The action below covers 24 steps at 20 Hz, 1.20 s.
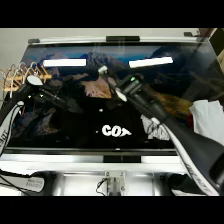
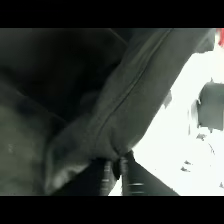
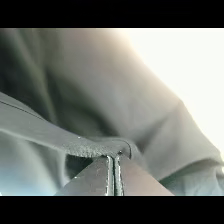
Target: Fold the shirts.
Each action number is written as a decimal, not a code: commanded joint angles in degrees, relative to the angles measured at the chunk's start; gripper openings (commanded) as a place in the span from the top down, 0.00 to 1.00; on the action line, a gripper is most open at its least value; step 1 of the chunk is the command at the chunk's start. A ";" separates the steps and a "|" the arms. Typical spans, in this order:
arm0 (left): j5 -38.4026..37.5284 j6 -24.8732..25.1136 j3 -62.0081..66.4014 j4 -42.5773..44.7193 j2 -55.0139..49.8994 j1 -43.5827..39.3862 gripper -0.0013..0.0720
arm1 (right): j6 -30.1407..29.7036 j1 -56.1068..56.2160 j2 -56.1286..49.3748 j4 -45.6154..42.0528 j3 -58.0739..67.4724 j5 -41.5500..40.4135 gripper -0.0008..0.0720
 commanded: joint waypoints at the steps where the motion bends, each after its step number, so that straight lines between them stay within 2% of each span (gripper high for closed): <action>1: -3.08 0.74 0.07 0.02 0.61 0.07 0.54 | 1.68 0.02 4.59 5.99 2.49 0.59 0.90; 3: -3.06 0.68 0.42 0.02 1.20 0.52 0.41 | 4.44 0.00 5.16 8.26 2.49 6.97 0.90; 5: -3.10 -0.50 1.38 0.04 1.66 1.36 0.40 | 5.64 0.00 5.09 9.90 2.49 10.93 0.90; 7: -3.45 -1.75 3.39 0.15 2.12 2.69 0.39 | 6.99 0.00 5.09 10.54 2.49 11.56 0.90; 8: -3.48 -2.86 4.68 1.20 2.36 3.19 0.37 | 7.72 0.00 5.09 10.54 2.49 11.52 0.90; 9: -3.45 -3.96 6.10 3.69 2.54 3.41 0.31 | 7.76 0.00 5.09 10.71 2.49 11.54 0.90; 13: -3.34 -10.45 6.54 11.34 2.54 2.10 0.31 | 9.03 0.00 5.09 13.20 2.49 11.52 0.90; 14: -3.32 -11.10 6.27 12.09 2.78 1.07 0.33 | 9.22 0.00 5.09 13.18 2.49 11.52 0.90; 15: -2.67 -11.80 6.25 13.90 3.63 -0.07 0.41 | 9.22 0.00 5.09 13.18 2.49 11.54 0.90; 18: 5.40 -19.08 4.52 21.31 10.14 -3.04 0.43 | 9.18 0.00 5.09 12.74 2.49 11.39 0.90; 20: 13.97 -23.98 -1.16 23.45 16.31 -5.27 0.42 | 9.18 0.00 5.09 11.78 2.49 10.91 0.90; 22: 22.73 -28.96 -9.25 23.41 21.40 -8.46 0.23 | 9.18 0.00 5.09 10.80 2.49 10.19 0.90; 24: 29.38 -31.06 -15.58 23.41 23.47 -12.81 0.23 | 9.18 0.00 5.09 9.90 2.49 9.33 0.90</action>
